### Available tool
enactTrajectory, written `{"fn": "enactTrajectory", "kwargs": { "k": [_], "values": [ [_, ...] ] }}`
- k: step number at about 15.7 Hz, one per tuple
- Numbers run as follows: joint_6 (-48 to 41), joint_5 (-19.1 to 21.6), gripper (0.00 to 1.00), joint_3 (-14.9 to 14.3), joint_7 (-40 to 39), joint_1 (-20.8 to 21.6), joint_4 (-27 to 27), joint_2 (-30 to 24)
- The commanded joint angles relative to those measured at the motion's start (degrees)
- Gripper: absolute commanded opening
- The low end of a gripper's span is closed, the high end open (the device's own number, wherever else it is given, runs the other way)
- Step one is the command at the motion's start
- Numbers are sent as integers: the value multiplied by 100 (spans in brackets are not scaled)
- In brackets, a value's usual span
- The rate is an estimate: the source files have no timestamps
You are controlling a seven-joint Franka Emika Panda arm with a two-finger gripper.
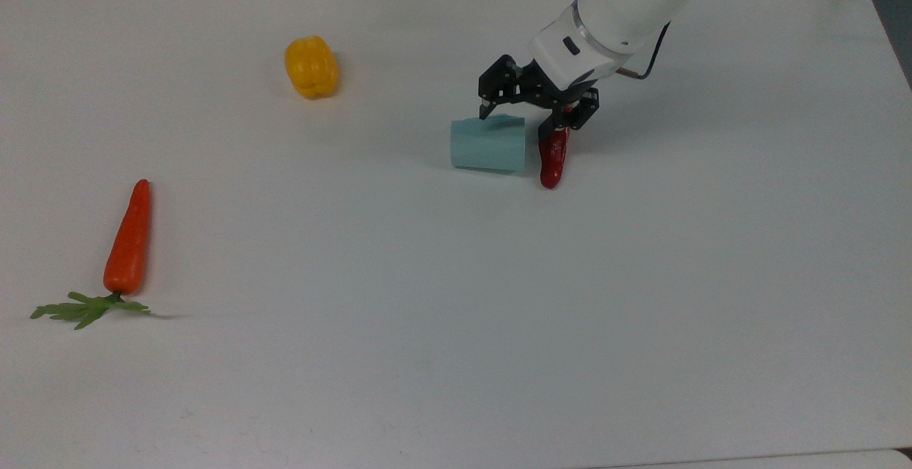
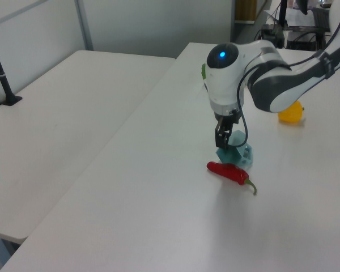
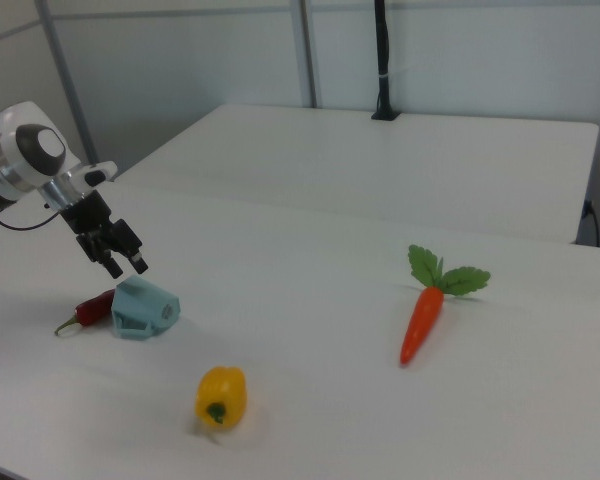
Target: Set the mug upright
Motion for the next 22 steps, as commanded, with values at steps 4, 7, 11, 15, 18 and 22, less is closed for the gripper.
{"fn": "enactTrajectory", "kwargs": {
  "k": [4, 7, 11, 15, 18, 22],
  "values": [
    [132, -239, 97, -38, 156, 22, 45, 122],
    [-201, -475, 98, -46, 139, 13, -95, 87],
    [-561, -652, 99, -46, -18, -48, -227, 60],
    [-879, -731, 88, -46, -309, -75, -262, 43],
    [-870, -977, 77, -46, -292, -83, -403, 60],
    [-853, -1022, 18, -46, -327, -162, -429, 69]
  ]
}}
